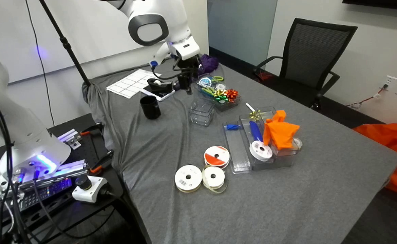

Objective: Move the container to the right

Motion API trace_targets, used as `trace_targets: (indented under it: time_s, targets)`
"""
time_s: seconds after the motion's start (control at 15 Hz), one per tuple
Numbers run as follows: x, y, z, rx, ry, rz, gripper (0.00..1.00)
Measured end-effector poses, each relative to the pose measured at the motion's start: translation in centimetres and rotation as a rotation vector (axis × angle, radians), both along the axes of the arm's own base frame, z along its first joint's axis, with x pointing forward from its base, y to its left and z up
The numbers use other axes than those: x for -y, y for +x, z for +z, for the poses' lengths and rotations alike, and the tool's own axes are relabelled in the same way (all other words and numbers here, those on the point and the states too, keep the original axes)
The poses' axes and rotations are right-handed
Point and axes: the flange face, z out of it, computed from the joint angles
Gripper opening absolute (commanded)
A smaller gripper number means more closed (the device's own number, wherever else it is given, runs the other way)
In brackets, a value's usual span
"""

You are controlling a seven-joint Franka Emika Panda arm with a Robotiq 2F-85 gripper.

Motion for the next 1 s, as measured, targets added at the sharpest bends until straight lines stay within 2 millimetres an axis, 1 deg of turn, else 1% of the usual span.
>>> trace_targets:
  time_s: [0.2,0.33,0.47,0.87,1.0]
  targets:
    - [0.0,0.0,-0.1,-0.002,0.000,-0.001,1.00]
    - [0.3,0.0,-0.9,-0.013,-0.001,-0.007,1.00]
    - [0.9,0.0,-2.5,-0.029,-0.006,-0.016,1.00]
    - [2.7,1.0,-8.9,-0.054,-0.044,-0.072,1.00]
    - [3.0,1.4,-10.8,-0.076,-0.049,-0.074,1.00]
